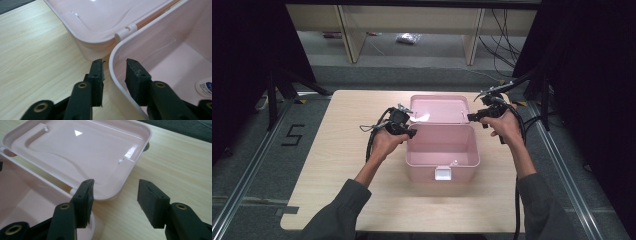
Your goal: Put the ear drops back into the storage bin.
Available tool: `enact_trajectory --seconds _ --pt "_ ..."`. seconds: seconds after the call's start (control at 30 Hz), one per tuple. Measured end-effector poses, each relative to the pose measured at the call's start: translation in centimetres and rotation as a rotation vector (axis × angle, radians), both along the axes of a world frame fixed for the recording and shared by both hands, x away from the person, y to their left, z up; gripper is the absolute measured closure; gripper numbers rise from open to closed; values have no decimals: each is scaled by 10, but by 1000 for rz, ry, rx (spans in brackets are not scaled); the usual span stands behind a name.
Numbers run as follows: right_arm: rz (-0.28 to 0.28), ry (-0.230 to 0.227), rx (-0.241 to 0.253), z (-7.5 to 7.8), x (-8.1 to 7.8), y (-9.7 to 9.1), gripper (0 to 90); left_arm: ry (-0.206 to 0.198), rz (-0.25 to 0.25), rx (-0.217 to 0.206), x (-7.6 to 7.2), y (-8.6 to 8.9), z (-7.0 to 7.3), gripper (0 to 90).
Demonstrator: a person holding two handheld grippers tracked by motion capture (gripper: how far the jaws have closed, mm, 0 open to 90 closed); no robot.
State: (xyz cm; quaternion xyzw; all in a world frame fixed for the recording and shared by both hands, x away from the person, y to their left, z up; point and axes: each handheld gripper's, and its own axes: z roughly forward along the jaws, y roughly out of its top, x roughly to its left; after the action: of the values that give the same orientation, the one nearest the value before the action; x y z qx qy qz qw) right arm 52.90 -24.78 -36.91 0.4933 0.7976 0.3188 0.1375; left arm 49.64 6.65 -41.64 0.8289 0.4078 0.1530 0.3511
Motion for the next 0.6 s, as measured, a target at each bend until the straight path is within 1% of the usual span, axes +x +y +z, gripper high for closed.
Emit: enact_trajectory --seconds 0.03,0.07,0.1,0.17,0.2,0.27,0.3,0.37,0.4,0.43,0.47,0.5,0.53,0.57,0.6 --pt "-11 -11 17 -1 0 1 477 -5 -1 -2 0 -1 -1 709" --pt "0 1 -1 0 1 -1 478 -20 -8 13 -1 -3 -1 738" --pt "-5 -4 -6 0 2 -1 485 -23 -14 27 -1 -3 0 738" --pt "-8 3 -3 -2 2 -1 491 -27 -18 27 -2 -4 0 740" --pt "-5 -1 -13 -2 3 -2 491 -23 -28 51 -2 -2 1 741" --pt "-16 -2 -6 -4 5 -3 491 -26 -20 59 -3 -3 1 744" --pt "-14 3 -6 -4 6 -4 496 -32 -19 60 -3 -3 1 745" --pt "-32 5 5 -5 8 -3 504 -23 -22 62 -4 -3 2 746" --pt "-17 2 -4 -6 8 -4 508 -21 -24 65 -5 -3 2 746" --pt "-41 11 14 -6 8 -2 512 -25 -28 69 -5 -4 2 746" --pt "-34 -3 13 -6 10 -3 517 -25 -32 70 -5 -3 2 746" --pt "-47 6 22 -6 11 -3 522 -23 -31 69 -5 -3 2 746" --pt "-60 4 26 -6 12 -2 525 -22 -28 66 -5 -3 2 747" --pt "-55 3 16 -6 14 -2 527 -25 -29 65 -5 -3 2 750" --pt "-68 12 22 -6 15 -1 528 -27 -33 63 -5 -3 2 751"
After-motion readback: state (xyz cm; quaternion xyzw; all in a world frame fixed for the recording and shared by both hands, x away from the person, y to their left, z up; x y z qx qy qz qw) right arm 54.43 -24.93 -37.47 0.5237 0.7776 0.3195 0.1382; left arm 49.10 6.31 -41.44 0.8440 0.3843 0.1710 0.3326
